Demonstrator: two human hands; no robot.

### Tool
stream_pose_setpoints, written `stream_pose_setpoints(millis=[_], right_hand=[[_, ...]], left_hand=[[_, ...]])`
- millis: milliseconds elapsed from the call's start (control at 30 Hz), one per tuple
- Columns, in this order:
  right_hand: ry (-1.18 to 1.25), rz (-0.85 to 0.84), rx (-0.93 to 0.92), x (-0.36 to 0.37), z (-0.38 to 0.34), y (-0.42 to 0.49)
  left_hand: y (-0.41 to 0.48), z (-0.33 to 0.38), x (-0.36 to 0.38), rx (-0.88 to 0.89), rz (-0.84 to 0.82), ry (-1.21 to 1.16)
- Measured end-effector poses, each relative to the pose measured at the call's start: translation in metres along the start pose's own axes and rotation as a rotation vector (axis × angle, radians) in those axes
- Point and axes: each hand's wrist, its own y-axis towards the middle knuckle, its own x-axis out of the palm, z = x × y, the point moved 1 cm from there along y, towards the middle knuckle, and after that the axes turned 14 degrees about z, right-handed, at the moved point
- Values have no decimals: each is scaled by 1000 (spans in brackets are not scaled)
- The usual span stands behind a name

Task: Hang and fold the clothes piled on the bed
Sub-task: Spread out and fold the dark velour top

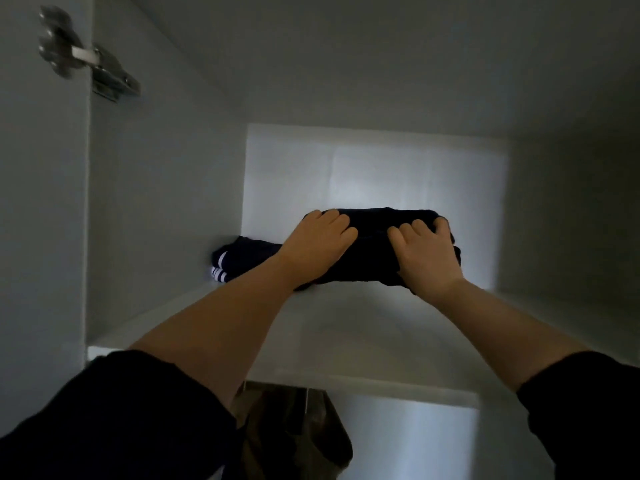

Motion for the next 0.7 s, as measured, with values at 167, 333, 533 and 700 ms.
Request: stream_pose_setpoints(millis=[167, 333, 533, 700], right_hand=[[-19, 97, 27, 76, 28, 9], [-4, -19, -115, 146, 29, -27], [93, -214, -253, 191, 4, -56], [138, -263, -207, 212, -10, -50]], left_hand=[[27, -10, 75, -45, 34, 104], [8, 19, 156, -19, -257, 95], [-14, 37, 210, 55, -616, -44], [-17, 24, 226, -44, -710, -75]])
